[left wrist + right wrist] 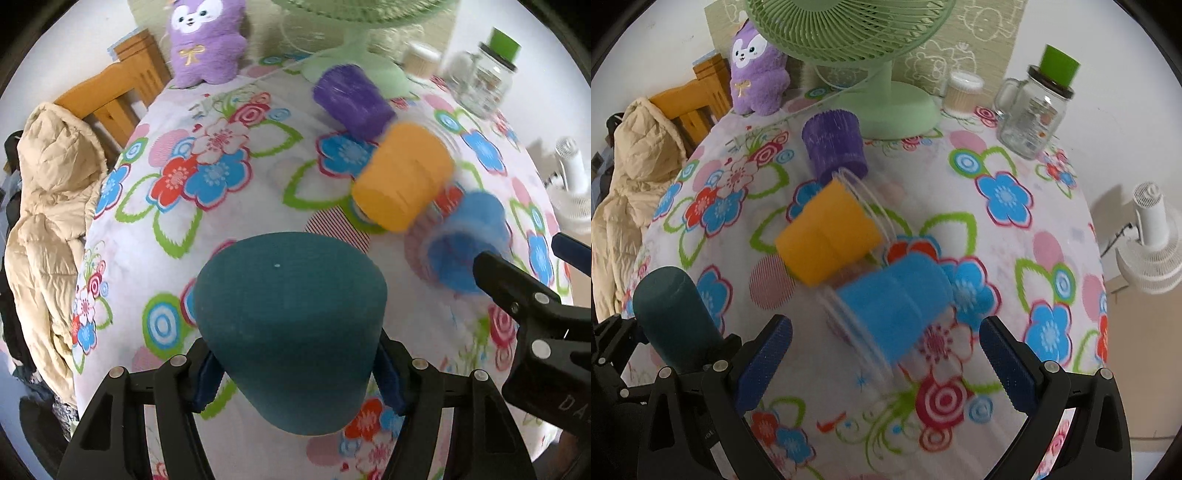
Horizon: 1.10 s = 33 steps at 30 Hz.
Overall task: Flip cup upside down
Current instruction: 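Lift the teal cup with the left tool and carry it toward the right tool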
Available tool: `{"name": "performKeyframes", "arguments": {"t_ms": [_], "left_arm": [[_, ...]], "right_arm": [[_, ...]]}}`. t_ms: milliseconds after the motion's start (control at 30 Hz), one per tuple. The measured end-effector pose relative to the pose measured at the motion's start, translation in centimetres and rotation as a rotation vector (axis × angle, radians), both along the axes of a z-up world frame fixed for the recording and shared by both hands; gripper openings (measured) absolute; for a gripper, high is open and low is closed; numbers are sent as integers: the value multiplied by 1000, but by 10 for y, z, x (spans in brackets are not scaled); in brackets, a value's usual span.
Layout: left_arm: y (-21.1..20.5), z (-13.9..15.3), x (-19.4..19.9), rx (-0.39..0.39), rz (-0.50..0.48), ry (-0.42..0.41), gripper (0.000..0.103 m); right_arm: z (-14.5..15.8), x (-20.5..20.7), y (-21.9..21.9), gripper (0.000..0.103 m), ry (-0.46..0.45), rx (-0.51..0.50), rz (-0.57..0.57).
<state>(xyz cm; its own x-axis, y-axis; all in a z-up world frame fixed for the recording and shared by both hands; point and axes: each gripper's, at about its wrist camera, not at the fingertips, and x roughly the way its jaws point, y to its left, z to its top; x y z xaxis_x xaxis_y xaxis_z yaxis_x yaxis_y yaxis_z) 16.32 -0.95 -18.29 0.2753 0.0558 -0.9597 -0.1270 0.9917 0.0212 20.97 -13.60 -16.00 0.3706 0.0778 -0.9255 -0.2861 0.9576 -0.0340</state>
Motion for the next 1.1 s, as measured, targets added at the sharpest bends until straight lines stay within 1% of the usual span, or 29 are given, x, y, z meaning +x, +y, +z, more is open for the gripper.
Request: {"name": "performKeyframes", "arguments": {"t_ms": [100, 167, 233, 300, 433, 567, 700, 867, 1000, 1100], "left_arm": [[-7, -1, -11, -8, -13, 0, 70], [-10, -2, -13, 3, -12, -13, 70], [-14, -3, -11, 12, -22, -20, 70], [-16, -4, -10, 14, -31, -30, 70], [-19, -7, -4, 18, -48, -40, 70], [-17, -7, -3, -4, -44, -26, 69], [-19, -3, -12, -3, -42, -21, 69], [-25, -4, -26, -13, -59, 8, 69], [-32, -5, -37, -1, -76, 29, 69], [-37, -8, -45, -14, -86, 51, 70]], "right_arm": [[0, -14, -7, 103, 8, 4, -14], [-2, -24, -11, 103, 10, 1, -17], [-4, -30, -14, 103, 14, -5, -21], [-5, -34, -20, 103, 14, 8, -50], [-6, -33, -29, 103, 15, 19, -83], [-7, -31, -35, 103, 15, 28, -102], [-9, -29, -36, 103, 23, 22, -92], [-10, -35, -35, 103, 30, 28, -78], [-9, -43, -35, 103, 29, 29, -66], [-10, -49, -37, 103, 35, 36, -68]]}}
